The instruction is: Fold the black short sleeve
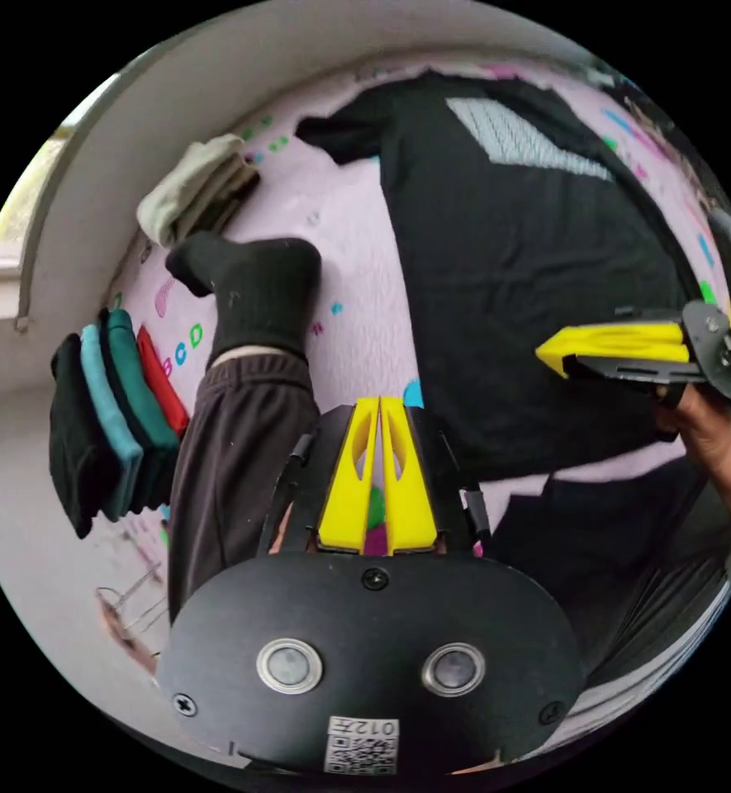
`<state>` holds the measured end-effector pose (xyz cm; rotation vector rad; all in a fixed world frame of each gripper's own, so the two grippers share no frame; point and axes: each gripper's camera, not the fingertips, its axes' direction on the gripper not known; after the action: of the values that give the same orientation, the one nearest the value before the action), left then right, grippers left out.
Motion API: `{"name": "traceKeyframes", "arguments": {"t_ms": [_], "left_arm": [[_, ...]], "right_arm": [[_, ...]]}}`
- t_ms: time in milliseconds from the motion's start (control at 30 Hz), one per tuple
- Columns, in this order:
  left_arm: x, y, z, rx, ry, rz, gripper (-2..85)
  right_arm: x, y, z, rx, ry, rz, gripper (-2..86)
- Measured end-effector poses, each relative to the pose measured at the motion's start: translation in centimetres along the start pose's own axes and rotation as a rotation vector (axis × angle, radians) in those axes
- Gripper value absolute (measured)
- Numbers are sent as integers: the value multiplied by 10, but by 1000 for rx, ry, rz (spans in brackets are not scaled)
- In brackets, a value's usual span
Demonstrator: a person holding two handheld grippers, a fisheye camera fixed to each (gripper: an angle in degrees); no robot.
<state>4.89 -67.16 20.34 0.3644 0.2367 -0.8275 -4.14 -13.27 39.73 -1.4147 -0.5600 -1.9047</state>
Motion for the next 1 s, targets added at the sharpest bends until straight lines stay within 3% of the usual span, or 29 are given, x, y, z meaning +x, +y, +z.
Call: {"name": "traceKeyframes", "arguments": {"t_ms": [33,167,400,567,700,833,900,1000], "left_arm": [[4,-3,10,-102,-10,43,13],[4,-10,22,-156,21,26,47],[-5,-25,23,-110,32,10,14],[-12,-34,12,2,7,-40,46],[11,-53,-6,198,371,73,49],[72,-84,2,233,857,231,58],[107,-95,11,185,1007,288,62],[163,-105,21,119,989,363,66]], "right_arm": [[-7,0,6,-16,-18,-17,-8],[-29,7,12,-62,-24,-78,-8],[-36,29,-23,-29,-11,-70,-8],[-24,60,-90,27,84,-56,-6],[2,88,-152,49,226,59,2],[21,117,-183,-147,311,147,43],[28,126,-184,-235,342,186,53],[34,133,-192,-233,377,243,56]]}}
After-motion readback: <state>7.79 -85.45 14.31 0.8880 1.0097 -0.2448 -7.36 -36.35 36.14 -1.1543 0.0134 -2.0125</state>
